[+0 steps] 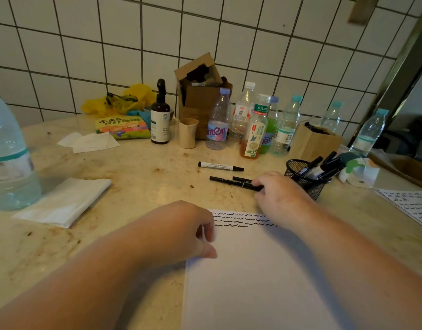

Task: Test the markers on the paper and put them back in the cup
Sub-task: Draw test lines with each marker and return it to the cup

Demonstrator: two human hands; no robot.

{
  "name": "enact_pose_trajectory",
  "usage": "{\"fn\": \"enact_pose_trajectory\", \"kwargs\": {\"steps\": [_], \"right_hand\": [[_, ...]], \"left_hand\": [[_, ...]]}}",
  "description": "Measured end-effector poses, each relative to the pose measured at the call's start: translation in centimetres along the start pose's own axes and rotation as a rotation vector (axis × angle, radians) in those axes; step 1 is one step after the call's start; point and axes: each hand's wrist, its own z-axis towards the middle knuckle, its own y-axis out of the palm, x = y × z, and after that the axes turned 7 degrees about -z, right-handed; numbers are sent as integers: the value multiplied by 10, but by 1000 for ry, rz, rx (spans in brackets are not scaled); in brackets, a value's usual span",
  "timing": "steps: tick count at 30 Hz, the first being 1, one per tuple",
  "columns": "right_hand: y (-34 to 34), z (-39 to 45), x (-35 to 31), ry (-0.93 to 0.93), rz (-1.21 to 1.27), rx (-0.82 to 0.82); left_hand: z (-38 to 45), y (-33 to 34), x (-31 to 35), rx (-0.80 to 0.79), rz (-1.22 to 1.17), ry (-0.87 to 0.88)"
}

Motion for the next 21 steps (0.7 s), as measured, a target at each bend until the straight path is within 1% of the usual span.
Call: {"fn": "enact_pose_trajectory", "kwargs": {"steps": [3, 6, 13, 21], "right_hand": [[13, 33, -6, -17, -311, -36], [22, 56, -8, -31, -462, -73], [31, 74, -5, -20, -544, -152], [24, 67, -5, -111, -534, -89]], "left_hand": [[-1, -1, 1, -4, 7, 10], [0, -1, 2, -12, 34, 25], [0, -2, 3, -19, 50, 55], [1, -2, 3, -24, 86, 80]]}}
